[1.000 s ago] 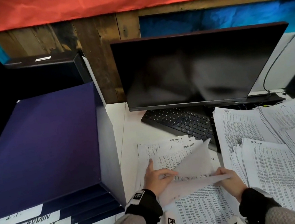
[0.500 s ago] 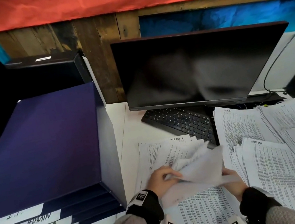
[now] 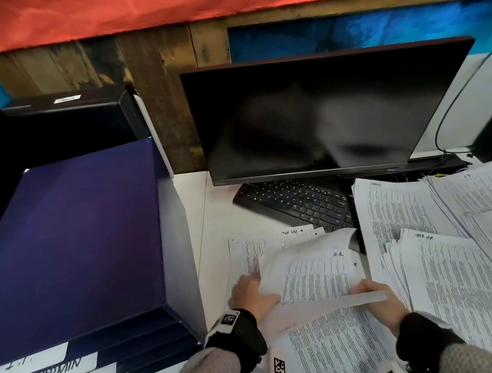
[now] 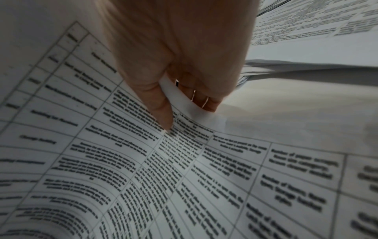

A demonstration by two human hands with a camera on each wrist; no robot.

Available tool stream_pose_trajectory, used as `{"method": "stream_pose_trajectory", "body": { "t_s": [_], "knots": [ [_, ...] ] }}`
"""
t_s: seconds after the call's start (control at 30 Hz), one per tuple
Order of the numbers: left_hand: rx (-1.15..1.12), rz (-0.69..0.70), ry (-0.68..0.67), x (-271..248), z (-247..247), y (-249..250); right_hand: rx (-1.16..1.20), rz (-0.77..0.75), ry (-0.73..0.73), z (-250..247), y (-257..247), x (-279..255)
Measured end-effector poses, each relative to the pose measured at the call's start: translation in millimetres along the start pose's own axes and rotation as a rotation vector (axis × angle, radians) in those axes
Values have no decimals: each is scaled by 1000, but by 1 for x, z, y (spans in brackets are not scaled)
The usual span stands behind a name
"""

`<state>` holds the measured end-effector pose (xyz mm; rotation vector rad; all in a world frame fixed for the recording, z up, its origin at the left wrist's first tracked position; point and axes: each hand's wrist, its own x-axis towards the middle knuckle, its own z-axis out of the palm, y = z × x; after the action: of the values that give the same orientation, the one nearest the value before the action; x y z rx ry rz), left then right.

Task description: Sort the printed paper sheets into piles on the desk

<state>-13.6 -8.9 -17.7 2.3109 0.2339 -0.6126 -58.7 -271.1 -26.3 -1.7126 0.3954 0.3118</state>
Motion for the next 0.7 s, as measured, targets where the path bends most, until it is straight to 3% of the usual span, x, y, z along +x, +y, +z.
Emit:
{"method": "stream_pose_trajectory", "body": {
  "t_s": [0.03, 0.1, 0.2, 0.43, 0.53, 0.7],
  "knots": [
    [131, -36, 26, 1, 1, -1, -6, 5, -2, 0, 1, 1],
    [186, -58, 26, 1, 3, -1, 10, 10, -2, 0, 2, 0],
    [7, -24, 4, 2, 6, -2, 26, 2, -2, 2, 1, -2],
    [74, 342, 118, -19, 14, 4, 60, 13, -23, 4, -4, -1],
    [-163, 221, 185, -11, 12, -2, -25, 6, -3, 6, 0, 4],
    [-95, -54, 213, -6, 1, -13, -146, 29, -3, 10, 1, 3]
  ]
}}
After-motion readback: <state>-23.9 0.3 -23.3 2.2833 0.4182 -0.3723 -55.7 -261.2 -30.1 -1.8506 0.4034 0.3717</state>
